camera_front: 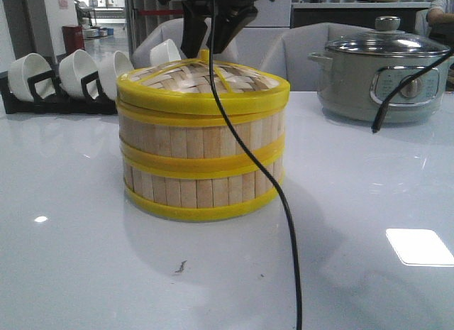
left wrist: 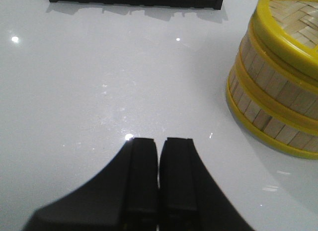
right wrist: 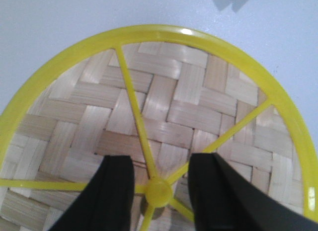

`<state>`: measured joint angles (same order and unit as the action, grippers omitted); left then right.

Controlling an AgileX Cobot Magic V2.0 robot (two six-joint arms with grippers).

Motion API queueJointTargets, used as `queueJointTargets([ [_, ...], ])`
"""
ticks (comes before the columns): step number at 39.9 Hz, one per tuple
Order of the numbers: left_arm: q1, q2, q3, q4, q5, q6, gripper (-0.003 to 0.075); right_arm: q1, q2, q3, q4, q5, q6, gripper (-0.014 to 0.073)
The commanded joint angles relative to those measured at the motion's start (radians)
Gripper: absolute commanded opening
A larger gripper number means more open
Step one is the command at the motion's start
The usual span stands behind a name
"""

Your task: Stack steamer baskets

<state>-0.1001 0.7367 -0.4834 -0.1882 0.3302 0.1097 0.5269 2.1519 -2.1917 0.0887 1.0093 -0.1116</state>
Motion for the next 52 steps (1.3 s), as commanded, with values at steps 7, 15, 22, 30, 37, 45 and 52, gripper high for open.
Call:
queueJointTargets([
  [7, -0.009, -0.002, -0.03, -0.006, -0.077, 0.003, 0.0085, 0.0, -0.071, -0.036, -0.004, -0.063, -0.002, 0.0435],
  [15, -0.009, -0.002, -0.03, -0.006, -0.077, 0.003, 0.0085, 0.0, -0.082, -0.036, -0.005, -0.069, -0.002, 0.0435],
  [22, -0.009, -0.002, -0.03, -0.006, -0.077, 0.003, 0.0085, -0.003, -0.128, -0.036, -0.016, -0.108, -0.002, 0.0435],
  [30, -0.009, -0.002, -0.03, -0.006, -0.077, 0.003, 0.0085, -0.072, -0.214, -0.027, -0.019, -0.133, -0.002, 0.0435],
  [37, -0.009, -0.002, -0.03, -0.006, -0.077, 0.003, 0.0085, -0.174, -0.351, 0.094, -0.019, -0.172, -0.002, 0.0435],
  [45, -0.009, -0.002, -0.03, -0.006, -0.077, 0.003, 0.0085, -0.32, -0.583, 0.412, -0.019, -0.315, -0.002, 0.0435],
  [52, -0.009, -0.002, -0.03, -0.006, -0.077, 0.003, 0.0085, -0.431, -0.815, 0.725, -0.019, -0.481, -0.002, 0.0435],
])
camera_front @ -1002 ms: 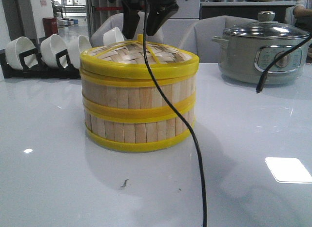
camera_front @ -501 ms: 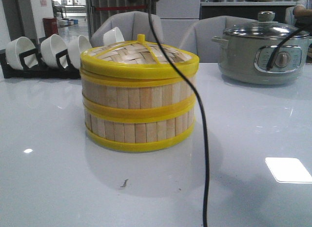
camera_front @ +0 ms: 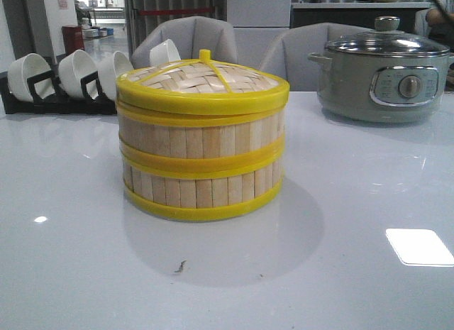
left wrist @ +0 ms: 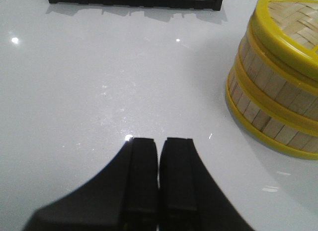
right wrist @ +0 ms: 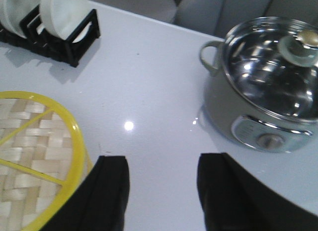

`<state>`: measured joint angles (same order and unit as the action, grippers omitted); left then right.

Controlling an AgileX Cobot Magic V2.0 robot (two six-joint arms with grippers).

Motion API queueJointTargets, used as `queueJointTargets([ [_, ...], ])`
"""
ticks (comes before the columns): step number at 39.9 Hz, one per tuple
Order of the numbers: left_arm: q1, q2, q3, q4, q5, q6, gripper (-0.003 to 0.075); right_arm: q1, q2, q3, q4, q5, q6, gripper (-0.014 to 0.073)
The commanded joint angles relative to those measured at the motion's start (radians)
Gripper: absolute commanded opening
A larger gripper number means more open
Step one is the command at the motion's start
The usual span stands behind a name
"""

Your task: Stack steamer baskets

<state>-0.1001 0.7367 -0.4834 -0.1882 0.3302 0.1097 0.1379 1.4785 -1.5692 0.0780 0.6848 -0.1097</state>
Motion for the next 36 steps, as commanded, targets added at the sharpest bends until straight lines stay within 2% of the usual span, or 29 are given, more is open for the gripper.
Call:
queueJointTargets([
  [1, -0.009, -0.002, -0.03, -0.006, -0.077, 0.003, 0.0085, -0.063, -0.192, 0.156, -0.009, -0.185, -0.004, 0.0435],
  [9, -0.009, -0.002, -0.03, -0.006, -0.077, 0.003, 0.0085, -0.161, -0.46, 0.529, -0.009, -0.377, -0.004, 0.0435],
  [18, -0.009, -0.002, -0.03, -0.006, -0.077, 0.003, 0.0085, -0.194, -0.694, 0.841, -0.009, -0.478, -0.004, 0.042],
  [25, -0.009, -0.002, -0.03, -0.006, -0.077, 0.003, 0.0085, -0.194, -0.851, 1.03, -0.009, -0.521, -0.004, 0.0371],
  [36, -0.009, -0.002, -0.03, -0.006, -0.077, 0.003, 0.0085, -0.194, -1.04, 1.22, -0.009, -0.55, -0.004, 0.0372],
])
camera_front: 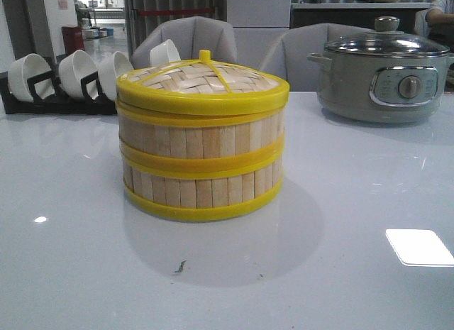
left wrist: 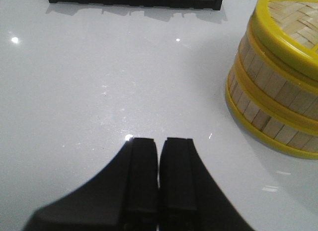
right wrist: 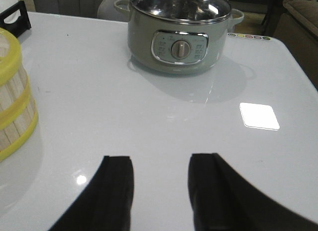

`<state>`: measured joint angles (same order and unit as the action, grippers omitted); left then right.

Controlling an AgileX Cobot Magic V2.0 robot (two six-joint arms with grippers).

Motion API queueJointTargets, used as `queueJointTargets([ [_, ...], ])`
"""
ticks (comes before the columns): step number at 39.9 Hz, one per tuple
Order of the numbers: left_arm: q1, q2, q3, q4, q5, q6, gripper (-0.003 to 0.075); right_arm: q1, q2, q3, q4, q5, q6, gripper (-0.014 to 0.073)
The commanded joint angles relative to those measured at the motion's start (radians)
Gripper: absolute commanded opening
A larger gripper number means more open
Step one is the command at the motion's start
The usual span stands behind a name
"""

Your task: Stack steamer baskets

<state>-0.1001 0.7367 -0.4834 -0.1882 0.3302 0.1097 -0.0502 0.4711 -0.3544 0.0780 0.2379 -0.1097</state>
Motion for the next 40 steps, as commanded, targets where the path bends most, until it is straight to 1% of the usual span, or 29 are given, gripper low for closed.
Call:
queueJointTargets([
  [1, -0.009, -0.002, -0.03, -0.006, -0.077, 0.003, 0.0085, -0.009, -0.041, 0.018, -0.009, -0.103, -0.004, 0.0372],
  [5, -0.009, -0.002, -0.03, -0.006, -0.077, 0.003, 0.0085, -0.018, -0.06, 0.057, -0.009, -0.097, -0.004, 0.037],
  [7, -0.009, -0.002, -0.03, -0.006, -0.077, 0.003, 0.0085, -0.023, -0.063, 0.075, -0.009, -0.097, -0.004, 0.0334],
  [9, -0.009, -0.002, -0.03, -0.006, -0.077, 0.003, 0.0085, -0.023, -0.064, 0.084, -0.009, -0.102, -0.004, 0.0252],
  [11, -0.009, -0.002, -0.03, -0.006, -0.077, 0.003, 0.0085, -0.023, -0.064, 0.084, -0.009, -0.103, -0.004, 0.0122],
  [12, -0.009, -0.002, -0.03, -0.006, -0.077, 0.003, 0.0085, -0.023, -0.064, 0.084, -0.009, -0.105, -0.004, 0.0034],
  [13, -0.009, -0.002, -0.03, -0.006, -0.077, 0.003, 0.0085, -0.023, -0.064, 0.084, -0.009, -0.109, -0.004, 0.002],
  [15, -0.009, -0.002, -0.03, -0.006, -0.077, 0.003, 0.0085, -0.023, -0.064, 0.084, -0.009, -0.123, -0.005, 0.0062],
  [21, -0.009, -0.002, -0.03, -0.006, -0.077, 0.003, 0.0085, -0.023, -0.064, 0.084, -0.009, -0.13, -0.005, 0.0029],
  [40, -0.009, -0.002, -0.03, -0.006, -0.077, 0.003, 0.0085, -0.023, -0.064, 0.084, -0.009, -0.125, -0.005, 0.0029],
])
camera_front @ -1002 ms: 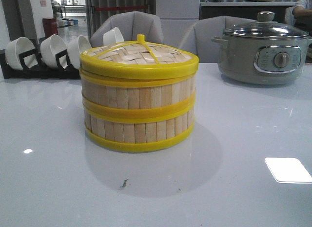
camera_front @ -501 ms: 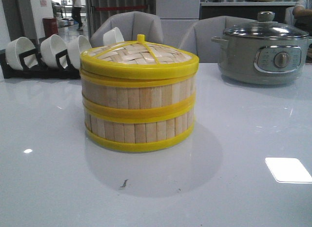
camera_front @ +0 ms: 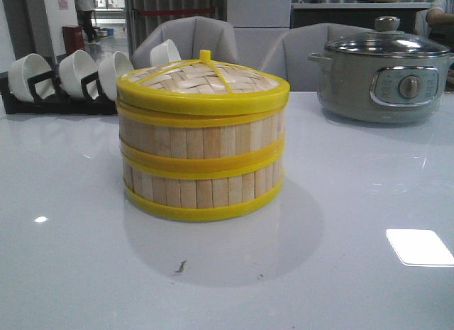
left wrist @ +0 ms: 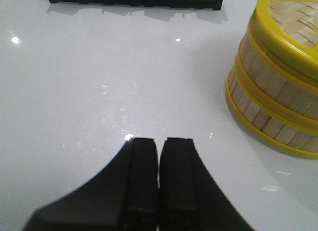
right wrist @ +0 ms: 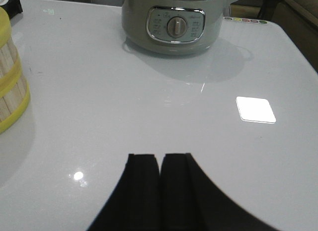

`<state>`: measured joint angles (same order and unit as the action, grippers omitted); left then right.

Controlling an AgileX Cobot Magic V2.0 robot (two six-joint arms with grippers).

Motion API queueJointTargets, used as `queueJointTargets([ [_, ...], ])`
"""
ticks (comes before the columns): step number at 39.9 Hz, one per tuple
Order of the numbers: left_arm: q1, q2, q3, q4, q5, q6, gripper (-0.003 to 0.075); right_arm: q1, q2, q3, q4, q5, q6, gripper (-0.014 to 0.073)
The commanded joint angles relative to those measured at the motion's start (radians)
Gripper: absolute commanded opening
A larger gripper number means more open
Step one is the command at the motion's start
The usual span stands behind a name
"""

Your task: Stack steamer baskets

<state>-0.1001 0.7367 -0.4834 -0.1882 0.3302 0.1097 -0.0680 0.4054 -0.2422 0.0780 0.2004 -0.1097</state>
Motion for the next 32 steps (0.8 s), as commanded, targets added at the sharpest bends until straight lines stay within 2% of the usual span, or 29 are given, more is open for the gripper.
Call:
queueJointTargets([
  [1, -0.009, -0.002, -0.03, -0.006, -0.077, 0.003, 0.0085, -0.006, 0.001, -0.029, -0.009, -0.088, -0.005, 0.0029],
  [29, -0.009, -0.002, -0.03, -0.006, -0.077, 0.003, 0.0085, -0.006, 0.001, -0.029, -0.009, -0.088, -0.005, 0.0029],
  [32, -0.009, -0.002, -0.03, 0.028, -0.085, 0.003, 0.0085, -0.006, 0.001, -0.029, -0.009, -0.088, -0.005, 0.0029],
])
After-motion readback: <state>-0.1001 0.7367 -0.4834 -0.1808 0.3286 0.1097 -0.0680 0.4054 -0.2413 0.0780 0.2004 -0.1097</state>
